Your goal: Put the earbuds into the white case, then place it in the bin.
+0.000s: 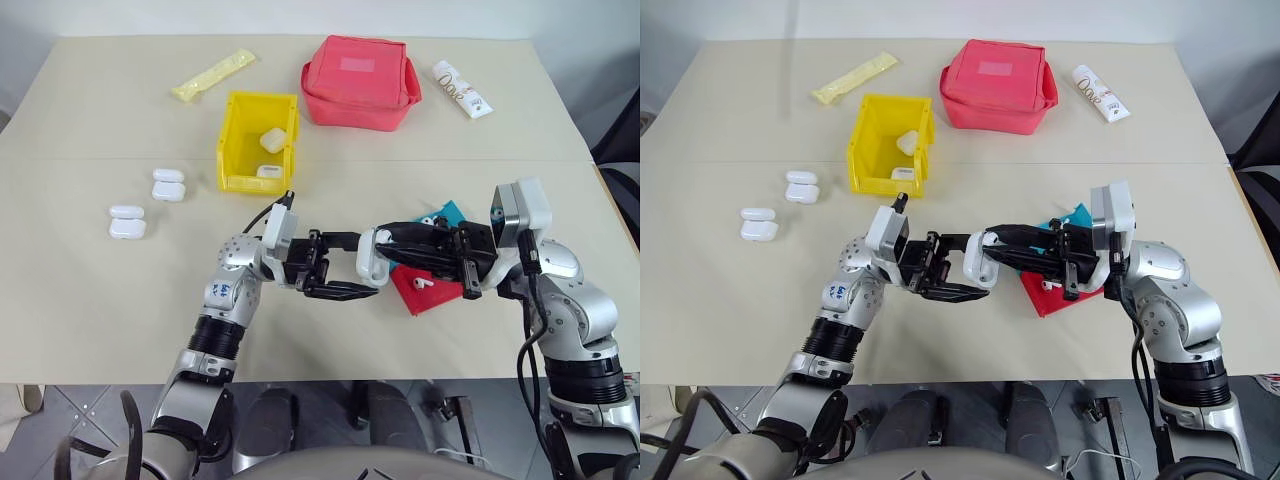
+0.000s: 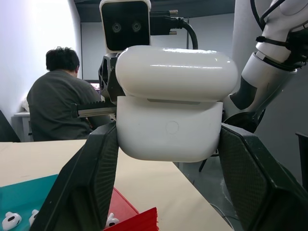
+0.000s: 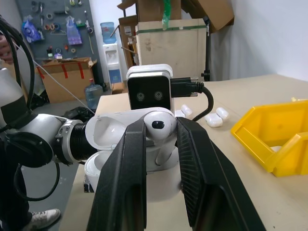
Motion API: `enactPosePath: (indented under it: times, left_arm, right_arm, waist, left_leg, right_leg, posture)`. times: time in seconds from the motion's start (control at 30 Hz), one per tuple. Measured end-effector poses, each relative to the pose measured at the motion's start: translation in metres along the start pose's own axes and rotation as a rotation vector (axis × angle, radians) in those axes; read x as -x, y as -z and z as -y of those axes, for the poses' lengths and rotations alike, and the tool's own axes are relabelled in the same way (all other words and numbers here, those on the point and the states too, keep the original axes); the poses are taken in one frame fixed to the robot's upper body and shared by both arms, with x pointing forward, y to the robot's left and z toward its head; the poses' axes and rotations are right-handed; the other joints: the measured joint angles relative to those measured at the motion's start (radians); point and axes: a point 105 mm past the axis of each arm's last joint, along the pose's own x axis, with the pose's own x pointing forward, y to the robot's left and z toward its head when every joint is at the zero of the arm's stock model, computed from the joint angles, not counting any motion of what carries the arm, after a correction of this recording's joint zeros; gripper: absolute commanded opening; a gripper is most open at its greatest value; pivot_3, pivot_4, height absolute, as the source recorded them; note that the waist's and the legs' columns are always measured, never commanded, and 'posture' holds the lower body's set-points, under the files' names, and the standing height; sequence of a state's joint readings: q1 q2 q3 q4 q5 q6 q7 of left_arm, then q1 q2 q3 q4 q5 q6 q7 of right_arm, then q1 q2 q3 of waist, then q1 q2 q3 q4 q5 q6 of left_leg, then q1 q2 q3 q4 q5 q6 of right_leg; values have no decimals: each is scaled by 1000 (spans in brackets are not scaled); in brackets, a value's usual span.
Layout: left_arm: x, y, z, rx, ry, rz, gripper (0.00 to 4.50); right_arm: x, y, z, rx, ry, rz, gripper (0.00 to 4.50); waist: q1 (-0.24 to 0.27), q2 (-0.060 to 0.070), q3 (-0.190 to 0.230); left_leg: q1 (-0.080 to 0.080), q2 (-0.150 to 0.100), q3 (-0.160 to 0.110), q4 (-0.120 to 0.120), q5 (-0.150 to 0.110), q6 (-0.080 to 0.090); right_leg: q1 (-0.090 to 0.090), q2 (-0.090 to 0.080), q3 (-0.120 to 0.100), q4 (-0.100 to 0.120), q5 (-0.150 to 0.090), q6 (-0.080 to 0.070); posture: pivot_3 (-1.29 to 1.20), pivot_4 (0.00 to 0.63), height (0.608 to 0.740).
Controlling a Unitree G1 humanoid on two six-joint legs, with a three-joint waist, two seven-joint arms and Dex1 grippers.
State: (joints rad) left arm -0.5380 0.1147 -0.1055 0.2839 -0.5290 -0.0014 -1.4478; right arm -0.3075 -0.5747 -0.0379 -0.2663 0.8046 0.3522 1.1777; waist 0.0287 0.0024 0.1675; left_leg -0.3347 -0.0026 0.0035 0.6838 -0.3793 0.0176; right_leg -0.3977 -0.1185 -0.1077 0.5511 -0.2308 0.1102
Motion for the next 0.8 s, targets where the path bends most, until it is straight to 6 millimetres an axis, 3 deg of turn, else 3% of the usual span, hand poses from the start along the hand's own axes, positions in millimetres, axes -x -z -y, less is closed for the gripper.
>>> enactPosePath:
  times: [0.2,0.4,0.53,0.8]
  left_arm:
    - [0,0,0,-10,-1,-2,2761]
    - [12,-12,-7,-70,-71,31,2761]
    - [7,-19,-10,-99,-64,59,2761]
    - [7,-19,-10,-103,-65,62,2761]
  right_arm:
    - [-1,-2,0,11,4,-14,537]
    - [5,7,2,-13,38,-79,2455]
    - [2,18,1,-61,38,-116,2455]
    - [1,16,4,-52,59,-134,2455]
  waist:
    - [0,0,0]
    - [-1,0,0]
    - [0,0,0]
    - [-1,0,0]
  left_leg:
    - [0,0,0,0,0,0]
    - [0,0,0,0,0,0]
    - [0,-1,0,0,0,0]
    - [0,-1,0,0,0,0]
  right_leg:
    - [0,0,0,0,0,0]
    - [0,-1,0,0,0,0]
    - [0,-2,-1,0,0,0]
    - [0,-1,-1,0,0,0]
  posture:
    - [0,150,740]
    - [0,150,740]
    - [0,150,740]
    - [0,150,740]
